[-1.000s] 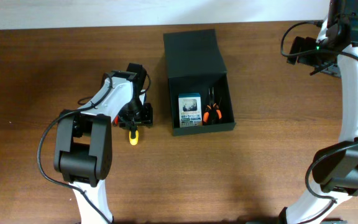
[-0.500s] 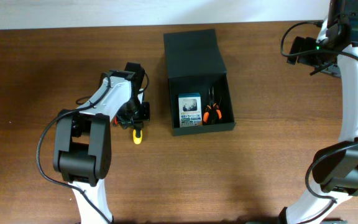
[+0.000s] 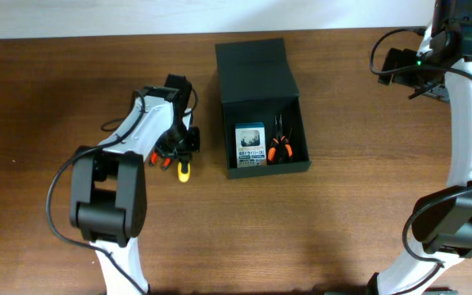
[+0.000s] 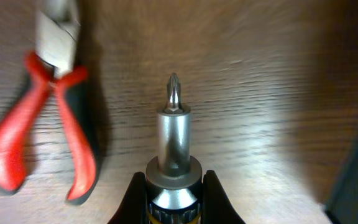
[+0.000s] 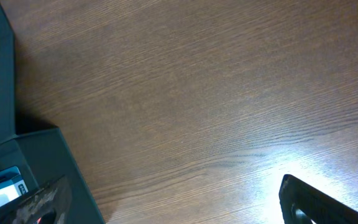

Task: Pack container
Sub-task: 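Carry the screwdriver right and lower it into the black box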

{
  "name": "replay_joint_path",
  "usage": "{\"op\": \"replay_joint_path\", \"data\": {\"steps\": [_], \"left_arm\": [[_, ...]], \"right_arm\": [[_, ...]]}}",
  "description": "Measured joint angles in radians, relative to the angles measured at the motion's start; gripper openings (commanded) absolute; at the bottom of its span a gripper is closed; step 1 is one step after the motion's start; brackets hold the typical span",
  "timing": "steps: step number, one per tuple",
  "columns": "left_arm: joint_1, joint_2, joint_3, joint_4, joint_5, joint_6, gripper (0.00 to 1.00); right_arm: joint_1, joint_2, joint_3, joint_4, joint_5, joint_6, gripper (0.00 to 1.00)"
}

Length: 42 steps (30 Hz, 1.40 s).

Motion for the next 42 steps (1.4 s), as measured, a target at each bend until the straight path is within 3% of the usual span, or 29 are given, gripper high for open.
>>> {"op": "replay_joint_path", "data": {"steps": [7, 12, 17, 25, 42], "left_arm": [[-0.001, -0.128, 0.045, -0.002, -0.001, 0.056, 0.02], [-0.035, -0.219, 0.135, -0.003, -0.001, 0.158, 0.02], [-0.127, -0.265, 0.240, 0.006, -0.001, 0.274, 0.02], [-0.303, -0.271, 0.260, 0.166, 0.000, 0.392, 0.02], [-0.407, -0.002, 0.262, 0.246, 0.068, 0.143, 0.02]], "right_arm": [[0.000, 0.000, 0.000, 0.000, 0.000, 0.000, 0.99], [0.000, 0.000, 0.000, 0.000, 0.000, 0.000, 0.99], [0.000, 0.000, 0.000, 0.000, 0.000, 0.000, 0.99], [0.000, 0.000, 0.000, 0.000, 0.000, 0.000, 0.99], [0.000, 0.000, 0.000, 0.000, 0.000, 0.000, 0.99]]}}
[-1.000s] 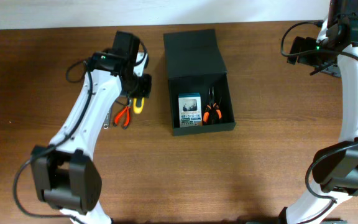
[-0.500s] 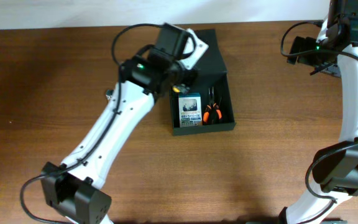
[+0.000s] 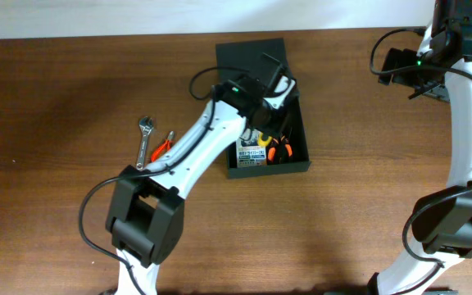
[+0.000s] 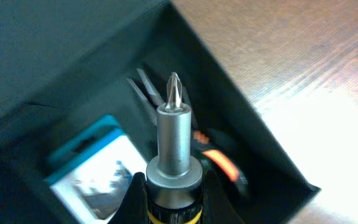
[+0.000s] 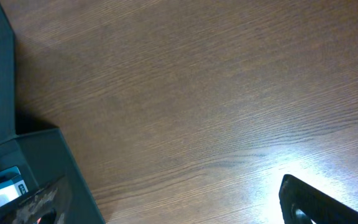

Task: Pack container
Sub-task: 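Carry the screwdriver right and lower it into the black box, then open the left gripper and move it back to the red-black pliers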

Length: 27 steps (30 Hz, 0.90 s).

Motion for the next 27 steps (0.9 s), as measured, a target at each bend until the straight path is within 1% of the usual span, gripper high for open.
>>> {"op": "replay_joint_path", "data": {"steps": [6, 11, 14, 18, 20, 21, 22, 23, 24, 27], "left_arm": [[-0.050, 0.006, 0.000, -0.002, 0.012, -0.191, 0.02], [-0.063, 0.023, 0.000, -0.002, 0.018, -0.294, 0.02], [-0.062, 0.055, 0.000, -0.002, 0.018, -0.336, 0.02], [-0.063, 0.091, 0.000, -0.001, 0.010, -0.358, 0.02], [-0.063, 0.105, 0.000, 0.000, 0.006, -0.364, 0.21], [-0.063, 0.110, 0.000, -0.001, 0.003, -0.367, 0.26], [-0.063, 0.112, 0.000, 0.001, 0.002, -0.371, 0.34], [-0.062, 0.113, 0.000, 0.000, 0.000, -0.370, 0.49], [-0.062, 0.113, 0.000, 0.000, -0.001, -0.378, 0.56], [-0.056, 0.116, 0.029, -0.043, -0.001, -0.380, 0.64]], "right_arm": [[0.000, 0.000, 0.000, 0.000, 0.000, 0.000, 0.99], [0.000, 0.000, 0.000, 0.000, 0.000, 0.000, 0.99], [0.000, 0.000, 0.000, 0.000, 0.000, 0.000, 0.99], [0.000, 0.000, 0.000, 0.000, 0.000, 0.000, 0.99], [0.000, 0.000, 0.000, 0.000, 0.000, 0.000, 0.99], [0.000, 0.000, 0.000, 0.000, 0.000, 0.000, 0.99], [0.000, 0.000, 0.000, 0.000, 0.000, 0.000, 0.99], [0.000, 0.000, 0.000, 0.000, 0.000, 0.000, 0.99], [0.000, 0.000, 0.000, 0.000, 0.000, 0.000, 0.99], [0.000, 0.000, 0.000, 0.000, 0.000, 0.000, 0.99]]}}
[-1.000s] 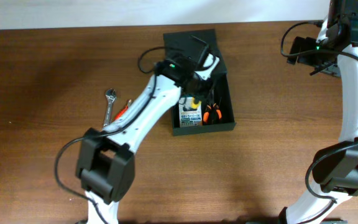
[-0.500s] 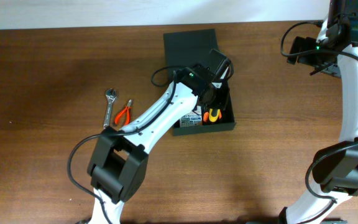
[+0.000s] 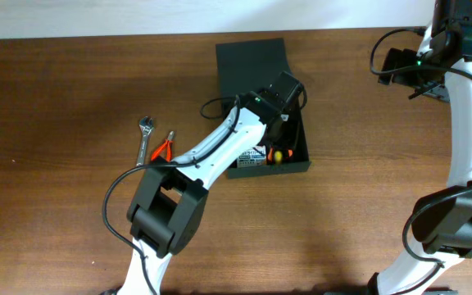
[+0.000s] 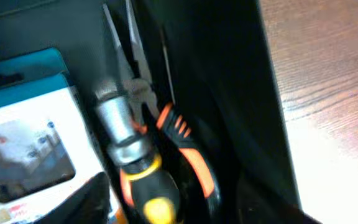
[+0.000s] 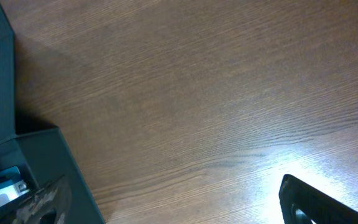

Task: Pack container
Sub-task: 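Open the left gripper and move it back to the red-black pliers, then grasp the red-black pliers by the handles with the left gripper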

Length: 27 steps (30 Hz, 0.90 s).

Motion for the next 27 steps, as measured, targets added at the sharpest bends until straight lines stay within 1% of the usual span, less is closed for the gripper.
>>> {"op": "replay_joint_path", "data": {"steps": [2, 6, 10, 13, 17, 20, 23, 25, 27], "left_arm": [[0.010, 0.003, 0.045, -0.051, 0.000, 0.000, 0.64], [0.048, 0.004, 0.196, -0.175, 0.000, 0.009, 0.62], [0.090, 0.005, 0.370, -0.343, -0.008, 0.091, 0.61], [0.125, 0.004, 0.450, -0.477, -0.060, 0.149, 0.61], [0.187, 0.004, 0.460, -0.641, -0.166, 0.186, 0.61], [0.254, 0.005, 0.443, -0.721, -0.214, 0.201, 0.61], [0.329, 0.005, 0.394, -0.716, -0.238, 0.228, 0.62], [0.380, 0.005, 0.344, -0.699, -0.228, 0.275, 0.62], [0.433, 0.006, 0.291, -0.679, -0.175, 0.348, 0.62]], "right_arm": [[0.000, 0.000, 0.000, 0.000, 0.000, 0.000, 0.99], [0.000, 0.000, 0.000, 0.000, 0.000, 0.000, 0.99], [0.000, 0.000, 0.000, 0.000, 0.000, 0.000, 0.99], [0.000, 0.000, 0.000, 0.000, 0.000, 0.000, 0.99], [0.000, 0.000, 0.000, 0.000, 0.000, 0.000, 0.99], [0.000, 0.000, 0.000, 0.000, 0.000, 0.000, 0.99], [0.000, 0.000, 0.000, 0.000, 0.000, 0.000, 0.99], [0.000, 0.000, 0.000, 0.000, 0.000, -0.001, 0.99], [0.000, 0.000, 0.000, 0.000, 0.000, 0.000, 0.99]]}}
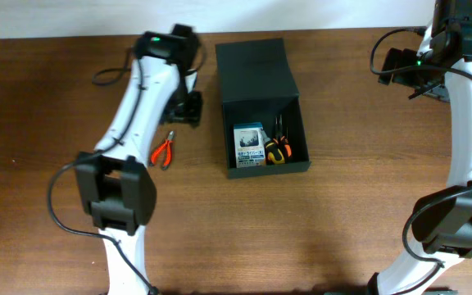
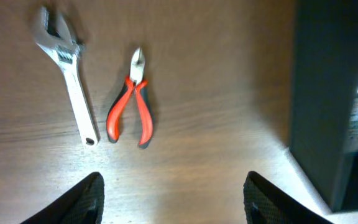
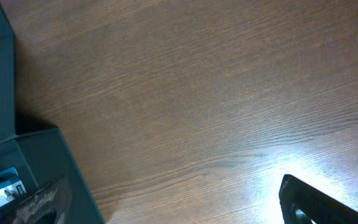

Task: Pack container
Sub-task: 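Grasp the red-black pliers by the handles with the left gripper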

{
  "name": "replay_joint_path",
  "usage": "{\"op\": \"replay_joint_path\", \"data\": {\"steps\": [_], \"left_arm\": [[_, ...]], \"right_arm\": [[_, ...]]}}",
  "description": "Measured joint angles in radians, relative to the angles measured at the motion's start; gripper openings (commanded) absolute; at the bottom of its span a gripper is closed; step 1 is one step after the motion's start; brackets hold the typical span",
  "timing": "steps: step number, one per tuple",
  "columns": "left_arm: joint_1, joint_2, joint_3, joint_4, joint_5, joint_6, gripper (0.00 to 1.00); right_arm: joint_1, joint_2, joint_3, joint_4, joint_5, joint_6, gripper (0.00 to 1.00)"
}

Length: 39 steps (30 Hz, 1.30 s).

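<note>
The black box (image 1: pixel 260 61) lies with its lid folded back. In it are a blue-and-white package (image 1: pixel 250 145), orange-and-black pliers (image 1: pixel 284 148) and a yellow-handled screwdriver (image 1: pixel 271 152). My left gripper (image 2: pixel 176 205) hovers open and empty over the wood left of the box. Ahead of it lie red pliers (image 2: pixel 129 106) and a silver wrench (image 2: pixel 67 74). In the overhead view the red pliers (image 1: pixel 164 150) show, while the arm hides the wrench. My right gripper (image 3: pixel 173 205) is open and empty at the far right, away from the box corner (image 3: pixel 17 168).
The wooden table (image 1: pixel 342 213) carries the box in the middle and the loose tools to its left. The box wall (image 2: pixel 334 93) stands close to the right of my left gripper. A white strip (image 1: pixel 97 16) runs along the table's far edge.
My left gripper was in the box with the screwdriver lying between its open fingers. Now it is empty over the table left of the box, and the screwdriver stays inside. The right arm is unchanged.
My left gripper was shut on the screwdriver at the table's left beside the red pliers. Then it held the screwdriver over the open box. Then it was open low in the box with the screwdriver on the orange pliers. Now it is back over the remaining tools.
</note>
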Motion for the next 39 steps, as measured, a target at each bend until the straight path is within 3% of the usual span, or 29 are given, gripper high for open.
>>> {"op": "replay_joint_path", "data": {"steps": [5, 10, 17, 26, 30, 33, 39], "left_arm": [[0.117, 0.011, -0.113, 0.011, 0.136, 0.153, 0.57], [0.141, 0.011, -0.204, 0.104, 0.168, 0.224, 0.56], [0.131, 0.011, -0.385, 0.303, 0.179, 0.238, 0.45], [0.161, -0.013, -0.533, 0.391, 0.198, 0.217, 0.45], [0.162, -0.027, -0.557, 0.417, 0.192, 0.217, 0.27], [0.165, -0.027, -0.562, 0.422, 0.186, 0.215, 0.03], [0.165, -0.027, -0.566, 0.423, 0.187, 0.219, 0.02]], "right_arm": [[0.000, 0.000, 0.000, 0.000, 0.000, 0.000, 0.99], [0.000, 0.000, 0.000, 0.000, 0.000, 0.000, 0.99], [0.000, 0.000, 0.000, 0.000, 0.000, 0.000, 0.99], [0.000, 0.000, 0.000, 0.000, 0.000, 0.000, 0.99], [0.000, 0.000, 0.000, 0.000, 0.000, 0.000, 0.99], [0.000, 0.000, 0.000, 0.000, 0.000, -0.001, 0.99], [0.000, 0.000, 0.000, 0.000, 0.000, 0.000, 0.99]]}}
